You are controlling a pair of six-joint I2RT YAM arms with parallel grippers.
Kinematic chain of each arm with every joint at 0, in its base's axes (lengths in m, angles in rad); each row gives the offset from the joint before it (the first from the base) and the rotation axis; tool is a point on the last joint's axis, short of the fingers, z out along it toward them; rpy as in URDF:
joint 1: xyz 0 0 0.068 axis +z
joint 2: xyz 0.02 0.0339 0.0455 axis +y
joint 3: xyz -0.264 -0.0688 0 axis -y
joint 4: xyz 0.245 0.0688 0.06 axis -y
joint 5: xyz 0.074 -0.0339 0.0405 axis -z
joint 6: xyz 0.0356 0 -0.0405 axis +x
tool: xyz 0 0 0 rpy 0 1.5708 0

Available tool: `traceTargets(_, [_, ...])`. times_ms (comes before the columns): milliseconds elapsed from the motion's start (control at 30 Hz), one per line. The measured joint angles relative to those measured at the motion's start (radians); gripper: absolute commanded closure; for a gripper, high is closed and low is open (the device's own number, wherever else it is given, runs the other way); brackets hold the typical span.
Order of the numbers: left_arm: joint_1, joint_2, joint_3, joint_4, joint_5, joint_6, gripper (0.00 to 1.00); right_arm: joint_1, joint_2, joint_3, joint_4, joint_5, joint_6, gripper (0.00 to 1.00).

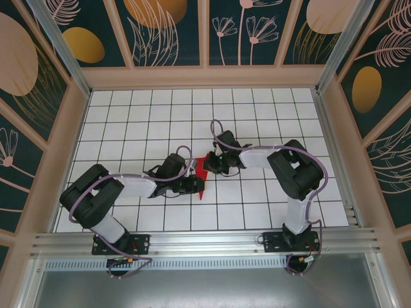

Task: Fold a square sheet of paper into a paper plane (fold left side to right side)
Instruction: Fold the wing for the fifth time at the center of the table.

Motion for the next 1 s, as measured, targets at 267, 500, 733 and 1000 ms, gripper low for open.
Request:
traceTargets(267, [-0.01, 0.018, -0.014, 0.034, -0.01, -0.003, 0.77, 0.0, 0.0, 0.0, 0.001, -0.002, 0.0, 0.87])
traceTargets(500, [-0.026, 0.032, -0.014, 0.048, -0.025, -0.005, 0.78, 0.0, -0.001, 0.0, 0.002, -0.005, 0.0, 0.9])
traceTargets(733, [-0.037, 0.032, -0.014, 0.036, -0.064, -0.008, 0.85, 0.0, -0.016, 0.0, -0.014, 0.014, -0.009, 0.9])
traceTargets(1000, [-0.041, 0.032, -0.018, 0.032, -0.089, -0.012, 0.94, -0.019, -0.176, -0.029, -0.066, 0.084, -0.052, 0.92])
